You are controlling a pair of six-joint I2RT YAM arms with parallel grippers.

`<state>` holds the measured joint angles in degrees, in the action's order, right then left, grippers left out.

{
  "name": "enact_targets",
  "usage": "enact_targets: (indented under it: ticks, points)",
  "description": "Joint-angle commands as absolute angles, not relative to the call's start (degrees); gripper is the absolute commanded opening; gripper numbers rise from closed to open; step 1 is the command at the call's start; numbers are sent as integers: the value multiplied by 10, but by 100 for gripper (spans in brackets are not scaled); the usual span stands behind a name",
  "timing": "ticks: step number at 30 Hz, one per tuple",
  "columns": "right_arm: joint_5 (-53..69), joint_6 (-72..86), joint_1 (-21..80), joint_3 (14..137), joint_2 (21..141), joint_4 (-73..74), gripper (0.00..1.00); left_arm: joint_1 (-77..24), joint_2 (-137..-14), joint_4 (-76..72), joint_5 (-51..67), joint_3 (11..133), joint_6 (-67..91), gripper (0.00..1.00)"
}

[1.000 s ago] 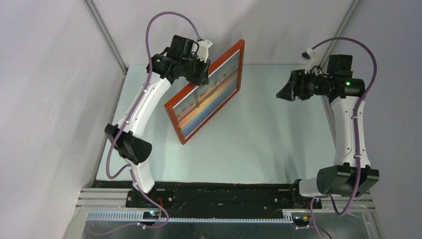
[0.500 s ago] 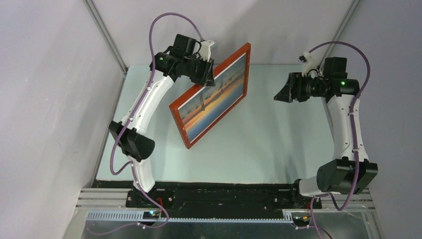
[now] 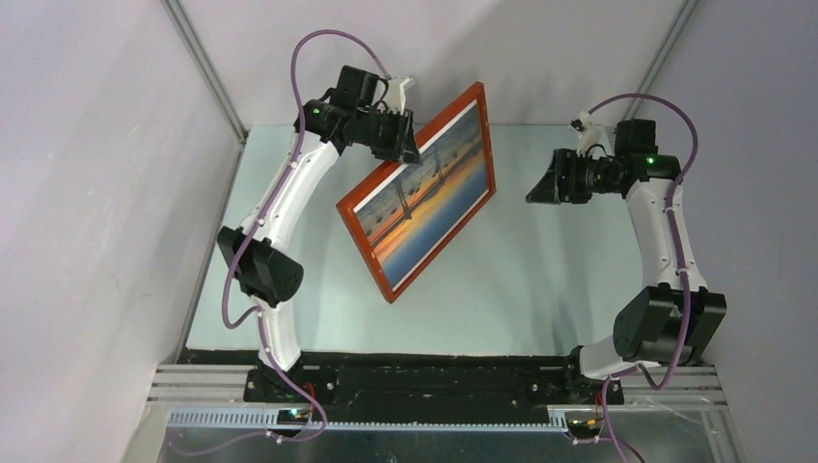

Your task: Put the photo into the frame

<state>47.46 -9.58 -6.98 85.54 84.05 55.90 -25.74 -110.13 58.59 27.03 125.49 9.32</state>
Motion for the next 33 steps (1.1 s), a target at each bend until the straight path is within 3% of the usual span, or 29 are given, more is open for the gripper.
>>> enact_targets:
  ticks: [1,25,33]
  points:
    - [482,-108,-72,848,853,533,70,-223,-1096,529,289,1276,115,0]
    - [501,-82,-66,800,966,464,70,-115,-1121,521,310,1183,91,0]
    - [488,-61,-45,800,1019,432,70,-98,-1110,489,276,1080,90,2]
